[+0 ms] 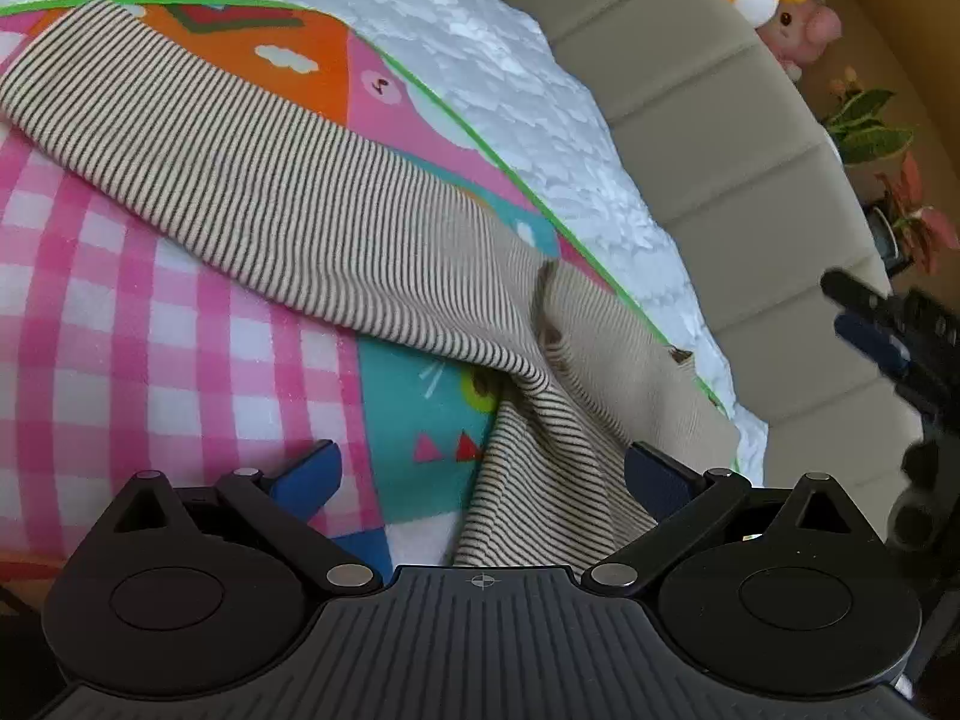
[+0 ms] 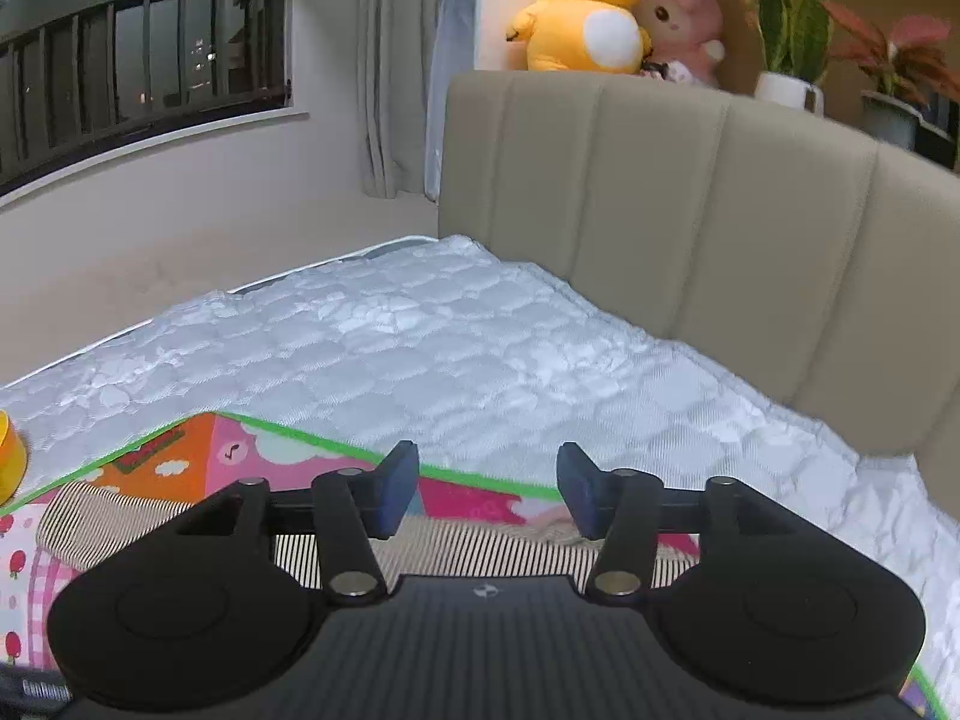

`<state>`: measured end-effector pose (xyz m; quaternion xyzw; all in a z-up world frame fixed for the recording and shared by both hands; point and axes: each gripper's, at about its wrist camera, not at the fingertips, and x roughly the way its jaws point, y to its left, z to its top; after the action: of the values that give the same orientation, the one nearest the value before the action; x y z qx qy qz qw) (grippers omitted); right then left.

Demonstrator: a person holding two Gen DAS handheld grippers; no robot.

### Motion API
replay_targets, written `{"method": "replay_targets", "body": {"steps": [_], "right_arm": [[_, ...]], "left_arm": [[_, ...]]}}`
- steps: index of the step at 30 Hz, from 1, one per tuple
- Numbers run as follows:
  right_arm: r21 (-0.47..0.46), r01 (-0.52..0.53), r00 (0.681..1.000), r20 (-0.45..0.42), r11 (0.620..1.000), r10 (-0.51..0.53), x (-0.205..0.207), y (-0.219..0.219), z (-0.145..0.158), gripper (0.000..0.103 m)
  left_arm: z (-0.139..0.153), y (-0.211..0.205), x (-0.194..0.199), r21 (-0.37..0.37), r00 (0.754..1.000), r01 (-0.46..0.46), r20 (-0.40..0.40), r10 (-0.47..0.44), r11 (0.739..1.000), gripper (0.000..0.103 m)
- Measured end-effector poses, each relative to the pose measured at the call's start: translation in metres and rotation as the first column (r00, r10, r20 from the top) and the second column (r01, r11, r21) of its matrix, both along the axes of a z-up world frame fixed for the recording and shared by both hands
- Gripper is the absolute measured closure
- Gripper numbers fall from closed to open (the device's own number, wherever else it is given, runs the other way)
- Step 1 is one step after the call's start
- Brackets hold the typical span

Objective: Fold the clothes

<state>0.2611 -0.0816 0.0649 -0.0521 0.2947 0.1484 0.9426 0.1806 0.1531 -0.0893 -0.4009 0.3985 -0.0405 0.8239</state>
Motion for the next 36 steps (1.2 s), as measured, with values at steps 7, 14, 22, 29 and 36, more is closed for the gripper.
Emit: {"method": "replay_targets", "body": {"steps": [7, 14, 22, 29, 36], "right_arm": [[0.103, 0.067, 0.997, -0.044, 0.992, -0.063, -0.042, -0.060, -0.030, 0.013], [0.184, 0.132, 0.991, 0.002, 0.974, -0.135, -0.110, -0.119, -0.060, 0.000], [0.407, 0.261, 0.965, -0.112, 0.875, -0.236, -0.122, -0.188, -0.108, 0.000], [0.440, 0.322, 0.941, -0.048, 0.838, -0.336, -0.120, -0.216, -0.102, 0.000], [0.517, 0.340, 0.931, -0.070, 0.786, -0.357, -0.120, -0.234, -0.100, 0.000]], "left_arm": [[0.006, 0.023, -0.010, -0.015, 0.986, -0.166, 0.027, 0.167, 0.986, 0.000], [0.015, 0.070, -0.031, 0.063, 0.858, -0.514, 0.040, 0.512, 0.856, 0.001], [0.015, 0.075, 0.007, 0.357, 0.805, -0.560, 0.021, 0.593, 0.748, 0.042], [0.050, 0.053, 0.026, 0.584, 0.888, -0.412, 0.084, 0.452, 0.700, 0.095], [0.177, -0.024, 0.057, 0.664, 0.934, -0.329, 0.332, 0.129, 0.672, 0.095]]}}
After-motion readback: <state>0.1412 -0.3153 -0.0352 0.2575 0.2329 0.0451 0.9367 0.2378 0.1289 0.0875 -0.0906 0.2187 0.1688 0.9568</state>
